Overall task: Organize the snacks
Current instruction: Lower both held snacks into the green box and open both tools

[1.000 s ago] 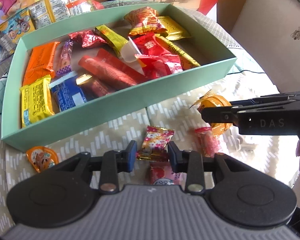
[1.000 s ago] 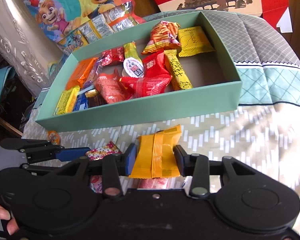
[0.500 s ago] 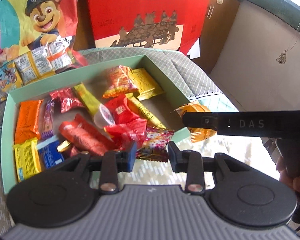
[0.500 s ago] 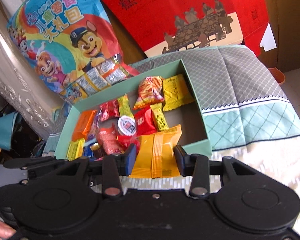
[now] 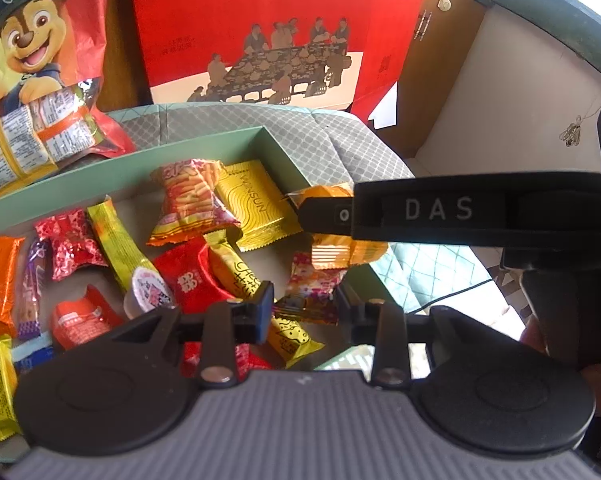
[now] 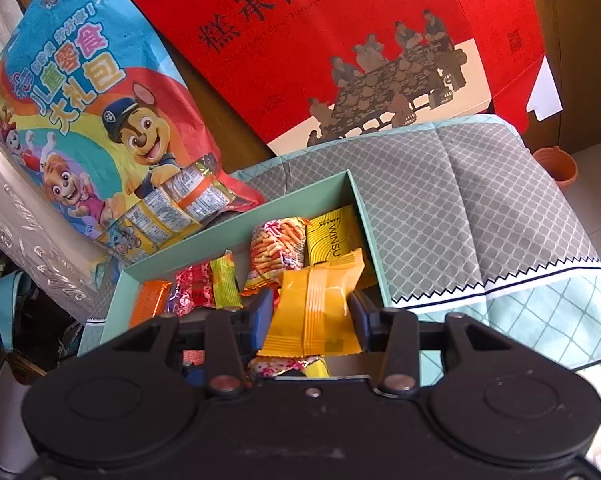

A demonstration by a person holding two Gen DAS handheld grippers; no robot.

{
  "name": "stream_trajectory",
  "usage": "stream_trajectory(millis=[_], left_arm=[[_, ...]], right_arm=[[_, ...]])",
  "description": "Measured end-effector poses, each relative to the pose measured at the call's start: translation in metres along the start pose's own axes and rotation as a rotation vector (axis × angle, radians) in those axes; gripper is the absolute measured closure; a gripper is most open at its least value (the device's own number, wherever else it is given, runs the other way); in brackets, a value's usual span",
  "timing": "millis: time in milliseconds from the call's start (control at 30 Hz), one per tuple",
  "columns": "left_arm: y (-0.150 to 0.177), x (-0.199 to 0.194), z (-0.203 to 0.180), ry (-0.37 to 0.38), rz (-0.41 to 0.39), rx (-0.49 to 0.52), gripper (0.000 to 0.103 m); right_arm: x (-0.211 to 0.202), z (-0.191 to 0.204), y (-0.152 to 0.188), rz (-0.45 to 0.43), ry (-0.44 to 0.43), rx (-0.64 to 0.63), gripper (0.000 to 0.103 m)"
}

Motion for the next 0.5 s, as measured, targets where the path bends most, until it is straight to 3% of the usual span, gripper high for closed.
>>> stream_trajectory(millis=[200,267,333,433,500], left_arm=[[0.000,0.016,0.003,-0.005,0.026,-0.008,0.069],[0.000,0.018,0.004,-0.011,0.027,-0.010,0.058],[0.002,0.017,0.006,-0.035,0.011,-0.015,0.021],[0.004,0.014,0.010,-0.068,-0.004,-0.018,0.010],[0.005,0.013,0.014,-0.064,0.007,-0.029,0.007]], right_arm=[[0.015,-0.002,-0.002,0.010,-0.020,-0.002,0.060],[0.017,-0.002,-0.002,0.004,-0.011,-0.005,0.056],[0.014,-0.003,-0.001,-0.013,-0.006,0.005,0.030],[0.009,-0.005,0.000,-0.040,0.003,0.016,0.008],[0.007,-0.005,0.002,-0.044,0.007,0.025,0.003]])
Point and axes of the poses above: each gripper's, at about its wrist camera, not at the fingertips, and x roughly the way its jaws point, z to its left, y to its underside, the point moved 3 cm from there along x, roughly the way its jaws point
